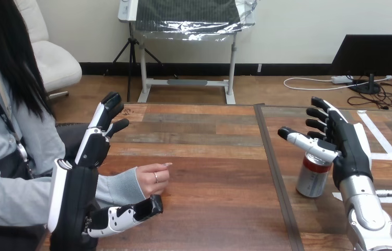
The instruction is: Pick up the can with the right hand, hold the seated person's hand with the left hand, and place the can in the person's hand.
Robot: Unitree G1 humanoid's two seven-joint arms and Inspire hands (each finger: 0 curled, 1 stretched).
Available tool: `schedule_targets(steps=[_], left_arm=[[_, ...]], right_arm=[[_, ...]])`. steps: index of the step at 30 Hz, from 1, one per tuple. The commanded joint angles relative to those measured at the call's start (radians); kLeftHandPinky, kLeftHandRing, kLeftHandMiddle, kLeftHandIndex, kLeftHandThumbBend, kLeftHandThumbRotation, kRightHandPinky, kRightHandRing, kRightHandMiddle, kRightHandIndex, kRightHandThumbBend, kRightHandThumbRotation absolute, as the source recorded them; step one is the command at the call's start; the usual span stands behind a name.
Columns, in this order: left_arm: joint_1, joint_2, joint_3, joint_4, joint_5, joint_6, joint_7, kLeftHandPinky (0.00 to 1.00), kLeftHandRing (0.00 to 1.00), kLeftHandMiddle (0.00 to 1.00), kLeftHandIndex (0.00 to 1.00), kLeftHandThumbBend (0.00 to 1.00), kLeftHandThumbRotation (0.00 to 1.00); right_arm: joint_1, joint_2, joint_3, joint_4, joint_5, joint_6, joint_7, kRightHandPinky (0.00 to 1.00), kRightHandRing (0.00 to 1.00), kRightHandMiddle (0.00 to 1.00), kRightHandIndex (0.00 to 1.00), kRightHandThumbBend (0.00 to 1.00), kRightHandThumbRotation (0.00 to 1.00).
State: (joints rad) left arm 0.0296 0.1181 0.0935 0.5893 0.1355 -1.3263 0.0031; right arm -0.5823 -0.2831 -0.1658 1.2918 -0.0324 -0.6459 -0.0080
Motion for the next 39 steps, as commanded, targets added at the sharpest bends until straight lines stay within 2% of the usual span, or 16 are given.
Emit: schedule_targets(steps=[1, 10, 16, 21, 29, 39], left_arm=[[-0.062, 0.013, -0.004, -0.017, 0.0, -0.012, -0.002, 0.83, 0.92, 0.96, 0.92, 1.0, 0.63], [-0.065, 0.015, -0.003, -0.013, -0.001, -0.016, -0.004, 0.82, 0.92, 0.95, 0.92, 1.0, 0.63], [-0.065, 0.019, -0.008, -0.012, -0.011, -0.014, -0.008, 0.83, 0.92, 0.96, 0.92, 1.0, 0.62], [-0.061, 0.017, -0.001, -0.017, -0.004, -0.011, -0.006, 0.83, 0.92, 0.96, 0.92, 1.0, 0.62], [-0.063, 0.021, -0.004, -0.012, -0.012, -0.012, -0.008, 0.83, 0.92, 0.96, 0.93, 1.0, 0.62], [-0.069, 0.034, -0.018, -0.004, -0.034, -0.018, -0.02, 0.84, 0.93, 0.96, 0.93, 1.0, 0.61]], right_arm=[[-0.026, -0.025, -0.02, -0.023, 0.017, -0.036, 0.008, 0.8, 0.85, 0.87, 0.89, 1.0, 0.29], [-0.016, -0.022, -0.042, -0.024, 0.033, -0.038, 0.021, 0.79, 0.85, 0.86, 0.88, 1.0, 0.3], [-0.007, -0.022, -0.054, -0.024, 0.041, -0.04, 0.031, 0.8, 0.85, 0.86, 0.89, 0.99, 0.24], [0.002, -0.02, -0.061, -0.025, 0.047, -0.042, 0.039, 0.8, 0.84, 0.86, 0.88, 1.0, 0.24], [0.016, -0.01, -0.1, -0.026, 0.1, -0.031, 0.105, 0.82, 0.86, 0.87, 0.9, 1.0, 0.25], [0.035, -0.003, -0.12, -0.026, 0.133, -0.035, 0.145, 0.84, 0.88, 0.89, 0.91, 1.0, 0.21]])
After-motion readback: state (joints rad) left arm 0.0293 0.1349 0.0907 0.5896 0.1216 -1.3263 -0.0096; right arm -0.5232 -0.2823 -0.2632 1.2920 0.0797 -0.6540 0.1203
